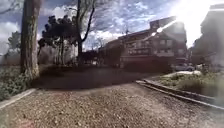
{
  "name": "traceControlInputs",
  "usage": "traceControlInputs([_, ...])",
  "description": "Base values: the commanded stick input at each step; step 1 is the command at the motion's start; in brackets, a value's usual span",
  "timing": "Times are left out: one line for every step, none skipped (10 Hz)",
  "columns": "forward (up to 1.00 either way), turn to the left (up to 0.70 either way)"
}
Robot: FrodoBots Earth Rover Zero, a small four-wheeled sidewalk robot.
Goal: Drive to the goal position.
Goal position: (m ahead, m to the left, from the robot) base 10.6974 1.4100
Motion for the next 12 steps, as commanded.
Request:
traceControlInputs([0.70,0.00])
traceControlInputs([0.70,0.00])
traceControlInputs([0.70,0.00])
traceControlInputs([0.70,0.00])
traceControlInputs([0.70,0.00])
traceControlInputs([0.70,0.00])
traceControlInputs([0.70,0.00])
traceControlInputs([0.70,0.00])
traceControlInputs([0.70,0.00])
traceControlInputs([0.70,0.00])
traceControlInputs([0.70,0.00])
traceControlInputs([0.70,0.00])
